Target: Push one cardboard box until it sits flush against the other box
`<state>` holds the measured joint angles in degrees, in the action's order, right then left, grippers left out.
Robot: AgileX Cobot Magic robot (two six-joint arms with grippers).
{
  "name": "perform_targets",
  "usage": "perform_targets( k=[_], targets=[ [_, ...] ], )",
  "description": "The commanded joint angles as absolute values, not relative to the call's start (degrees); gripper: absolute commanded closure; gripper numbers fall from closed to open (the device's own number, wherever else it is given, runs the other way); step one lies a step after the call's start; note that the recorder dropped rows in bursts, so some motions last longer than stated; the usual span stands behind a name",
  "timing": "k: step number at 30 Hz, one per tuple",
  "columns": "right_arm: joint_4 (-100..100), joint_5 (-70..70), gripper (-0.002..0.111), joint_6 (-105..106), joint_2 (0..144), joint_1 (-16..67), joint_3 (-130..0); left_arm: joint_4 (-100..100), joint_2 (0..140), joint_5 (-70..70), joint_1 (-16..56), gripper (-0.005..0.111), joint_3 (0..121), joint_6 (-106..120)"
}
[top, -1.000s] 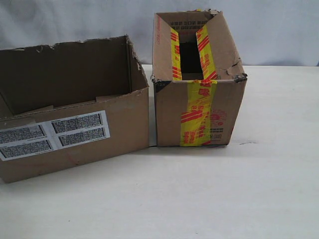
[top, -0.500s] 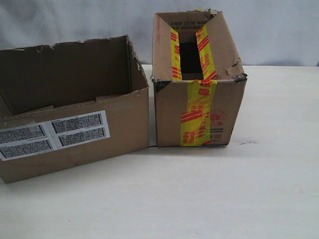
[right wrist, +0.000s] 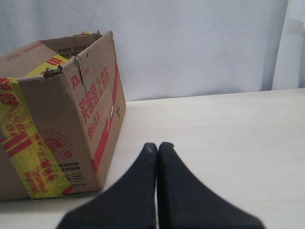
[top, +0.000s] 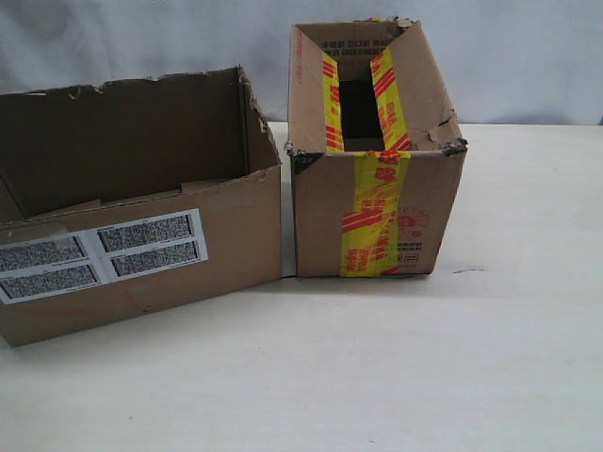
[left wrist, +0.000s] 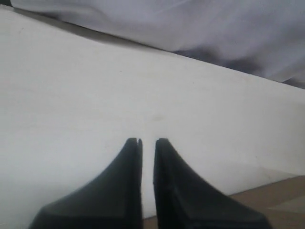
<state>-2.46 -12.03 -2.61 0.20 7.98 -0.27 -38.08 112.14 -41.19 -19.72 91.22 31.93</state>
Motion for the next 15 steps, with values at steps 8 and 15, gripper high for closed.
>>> perform_targets(
  k=[8, 15],
  targets=[
    [-2.4, -12.1, 0.108, -2.1, 0.0, 8.2, 0.0, -45.2, 114.3, -47.6, -19.6, 0.107, 91.8, 39.1],
    [-2.4, -12.1, 0.108, -2.1, 0.0, 8.2, 0.0, -38.7, 114.3, -52.0, -19.6, 0.107, 91.8, 34.7]
  ],
)
